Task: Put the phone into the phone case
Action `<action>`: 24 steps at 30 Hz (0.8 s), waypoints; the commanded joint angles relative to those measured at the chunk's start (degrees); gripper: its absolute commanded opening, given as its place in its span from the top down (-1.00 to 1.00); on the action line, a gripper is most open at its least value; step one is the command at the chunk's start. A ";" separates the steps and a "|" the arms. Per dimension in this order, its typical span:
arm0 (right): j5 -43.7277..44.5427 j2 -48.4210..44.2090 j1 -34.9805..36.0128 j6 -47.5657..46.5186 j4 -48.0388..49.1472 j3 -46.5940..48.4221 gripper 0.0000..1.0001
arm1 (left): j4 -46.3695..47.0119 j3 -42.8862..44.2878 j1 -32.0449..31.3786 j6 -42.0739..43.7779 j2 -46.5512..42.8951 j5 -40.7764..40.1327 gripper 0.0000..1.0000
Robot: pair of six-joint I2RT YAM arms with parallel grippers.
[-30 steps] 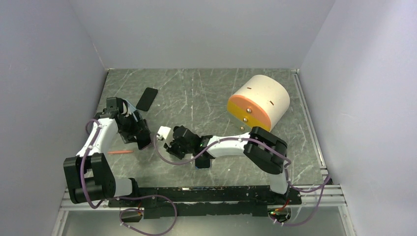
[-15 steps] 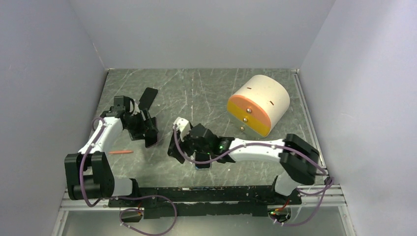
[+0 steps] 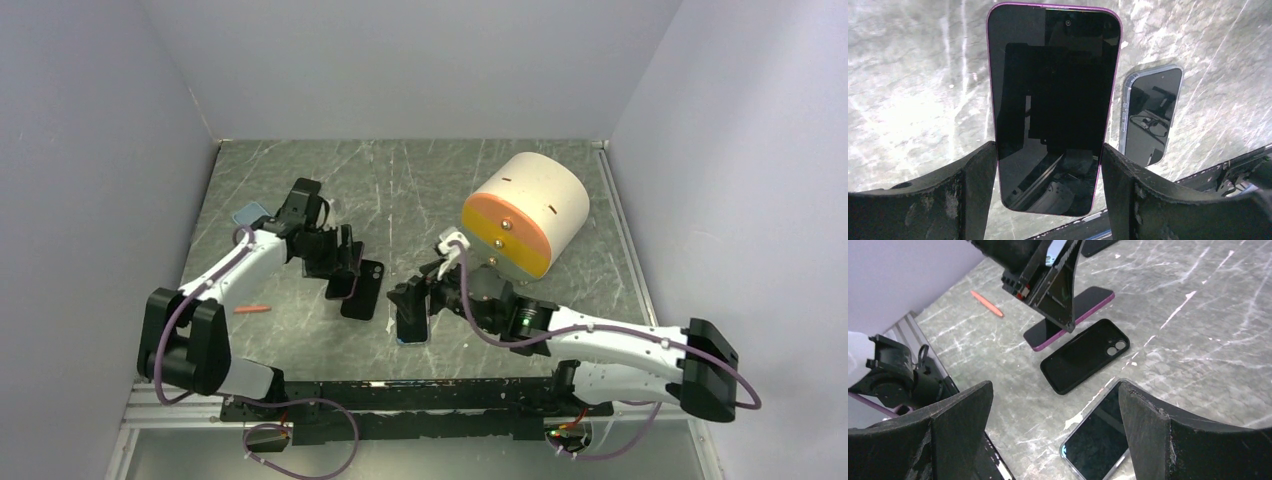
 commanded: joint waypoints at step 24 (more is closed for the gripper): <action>7.73 -8.04 -0.01 6.86 -2.88 -3.02 -0.98 | 5.63 1.19 -12.43 -5.73 8.09 -9.84 0.18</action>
